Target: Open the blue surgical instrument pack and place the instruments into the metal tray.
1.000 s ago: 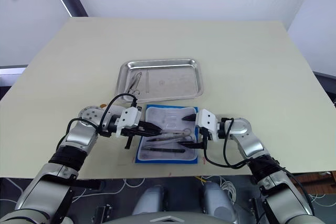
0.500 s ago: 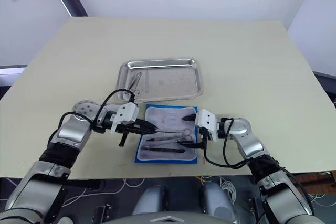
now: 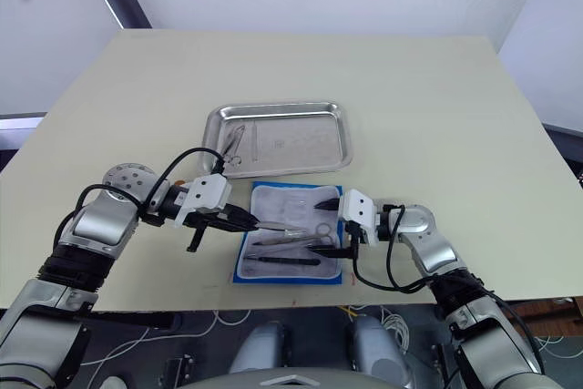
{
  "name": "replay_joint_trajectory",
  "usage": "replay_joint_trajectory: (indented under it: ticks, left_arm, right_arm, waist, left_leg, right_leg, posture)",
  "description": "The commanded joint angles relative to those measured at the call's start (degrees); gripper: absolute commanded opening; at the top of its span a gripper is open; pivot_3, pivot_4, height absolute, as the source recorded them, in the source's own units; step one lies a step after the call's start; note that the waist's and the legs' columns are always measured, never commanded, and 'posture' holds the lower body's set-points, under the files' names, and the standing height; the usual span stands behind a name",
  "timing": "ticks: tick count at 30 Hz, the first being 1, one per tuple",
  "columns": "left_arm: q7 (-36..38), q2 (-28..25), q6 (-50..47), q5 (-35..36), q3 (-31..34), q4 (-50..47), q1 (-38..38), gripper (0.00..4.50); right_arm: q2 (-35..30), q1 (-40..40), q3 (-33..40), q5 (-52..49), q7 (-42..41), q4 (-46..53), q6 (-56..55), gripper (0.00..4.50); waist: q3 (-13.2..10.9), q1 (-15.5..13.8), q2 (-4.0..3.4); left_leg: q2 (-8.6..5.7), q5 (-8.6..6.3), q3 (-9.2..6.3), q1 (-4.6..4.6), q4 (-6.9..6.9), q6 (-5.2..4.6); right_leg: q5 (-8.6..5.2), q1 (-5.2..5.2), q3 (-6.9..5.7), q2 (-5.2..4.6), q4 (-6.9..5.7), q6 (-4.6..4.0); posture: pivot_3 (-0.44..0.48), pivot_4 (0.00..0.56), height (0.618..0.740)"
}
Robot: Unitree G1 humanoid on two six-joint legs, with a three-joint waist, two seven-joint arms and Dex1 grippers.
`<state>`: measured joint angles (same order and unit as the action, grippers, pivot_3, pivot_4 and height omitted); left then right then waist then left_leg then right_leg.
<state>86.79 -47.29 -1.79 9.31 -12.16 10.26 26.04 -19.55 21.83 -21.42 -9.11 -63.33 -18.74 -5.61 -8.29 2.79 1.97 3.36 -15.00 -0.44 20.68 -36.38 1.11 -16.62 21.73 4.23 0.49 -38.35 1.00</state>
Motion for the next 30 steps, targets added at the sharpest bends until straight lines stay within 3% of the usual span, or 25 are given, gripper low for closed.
replay_joint_trajectory:
  ticks: [1, 12, 30]
  left_arm:
    - [1.46, -1.64, -0.19, 1.25, 1.07, -2.27, 0.27, 0.09]
    - [3.29, -6.90, -1.35, 0.14, 1.45, -3.11, 1.36, 0.09]
    - [5.35, -14.74, -7.62, 5.25, 4.39, -8.06, 1.71, 0.09]
  right_arm:
    - [-0.89, -3.13, -2.55, 5.56, 2.18, -7.22, 2.89, 4.50]
    - [-0.80, -3.53, -2.53, 5.44, 2.33, -6.93, 3.07, 4.50]
    - [-0.67, -3.38, -2.67, 5.48, 2.10, -7.31, 2.87, 4.50]
  waist:
    - [0.00, 0.00, 0.01]
    - [-0.01, 0.08, 0.07]
    - [-0.02, 0.10, 0.08]
  left_leg:
    - [0.00, 0.00, 0.01, 0.00, 0.00, 0.00]
    - [0.00, 0.00, 0.02, 0.01, 0.00, 0.00]
    - [0.00, 0.00, 0.02, 0.01, 0.00, 0.00]
  right_leg:
    - [0.00, 0.00, -0.01, 0.00, 0.00, 0.00]
    - [0.00, 0.01, -0.03, -0.03, 0.00, 0.00]
    - [0.00, 0.04, -0.02, -0.04, 0.00, 0.00]
  posture:
    - [0.000, 0.150, 0.740]
    - [0.000, 0.150, 0.740]
    - [0.000, 0.150, 0.740]
